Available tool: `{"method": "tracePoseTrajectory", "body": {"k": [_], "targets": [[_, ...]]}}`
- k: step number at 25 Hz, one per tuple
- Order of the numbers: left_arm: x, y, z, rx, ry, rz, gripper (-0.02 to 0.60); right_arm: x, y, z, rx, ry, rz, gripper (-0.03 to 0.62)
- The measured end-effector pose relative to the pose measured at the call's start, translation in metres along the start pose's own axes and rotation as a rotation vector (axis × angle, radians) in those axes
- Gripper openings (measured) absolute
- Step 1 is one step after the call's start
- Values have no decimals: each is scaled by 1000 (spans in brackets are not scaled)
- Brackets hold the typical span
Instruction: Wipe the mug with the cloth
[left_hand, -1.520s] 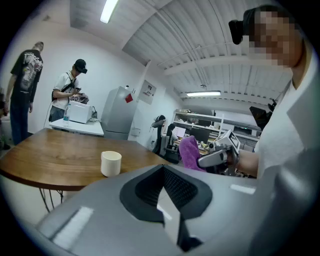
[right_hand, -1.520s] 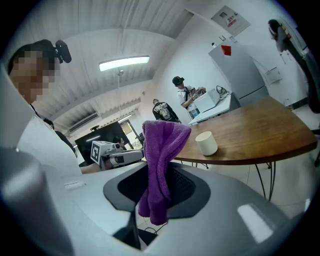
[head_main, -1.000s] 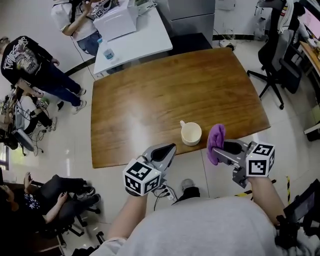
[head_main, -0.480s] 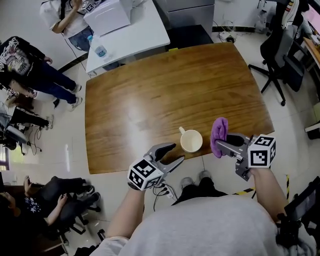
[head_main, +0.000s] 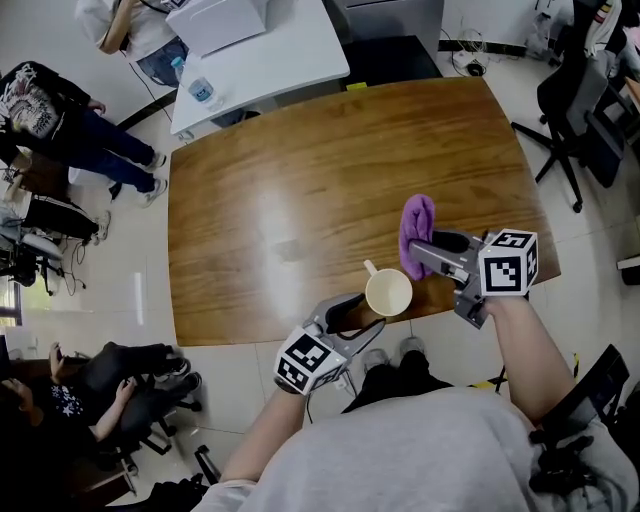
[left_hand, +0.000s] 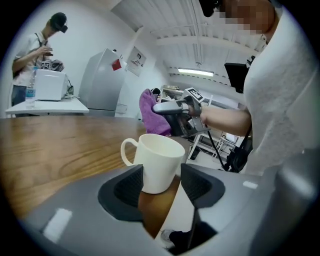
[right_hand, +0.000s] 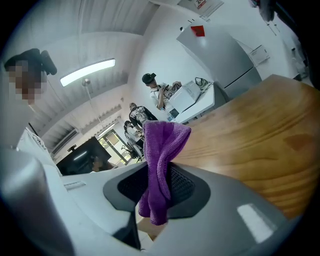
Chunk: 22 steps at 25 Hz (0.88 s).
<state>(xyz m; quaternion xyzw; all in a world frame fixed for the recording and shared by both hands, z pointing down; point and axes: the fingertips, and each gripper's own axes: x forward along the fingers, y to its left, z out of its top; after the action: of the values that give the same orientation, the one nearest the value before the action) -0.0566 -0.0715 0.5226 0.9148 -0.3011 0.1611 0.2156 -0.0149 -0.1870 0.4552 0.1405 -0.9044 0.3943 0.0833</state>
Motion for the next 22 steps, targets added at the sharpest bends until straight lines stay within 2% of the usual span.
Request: {"method": "tracePoseTrajectory", "body": {"k": [6, 13, 16, 22], "targets": [[4, 3, 0, 6, 1, 7, 221, 26, -5, 2, 38, 22, 56, 110], [6, 8, -1, 14, -1, 7, 218, 49, -19, -21, 108, 98, 75, 109], [6, 6, 1, 16, 3, 4, 218, 54, -23, -36, 108, 157, 59, 109], [6, 4, 0, 14, 12, 4, 219, 59, -44, -62, 95, 274, -39, 109]]}}
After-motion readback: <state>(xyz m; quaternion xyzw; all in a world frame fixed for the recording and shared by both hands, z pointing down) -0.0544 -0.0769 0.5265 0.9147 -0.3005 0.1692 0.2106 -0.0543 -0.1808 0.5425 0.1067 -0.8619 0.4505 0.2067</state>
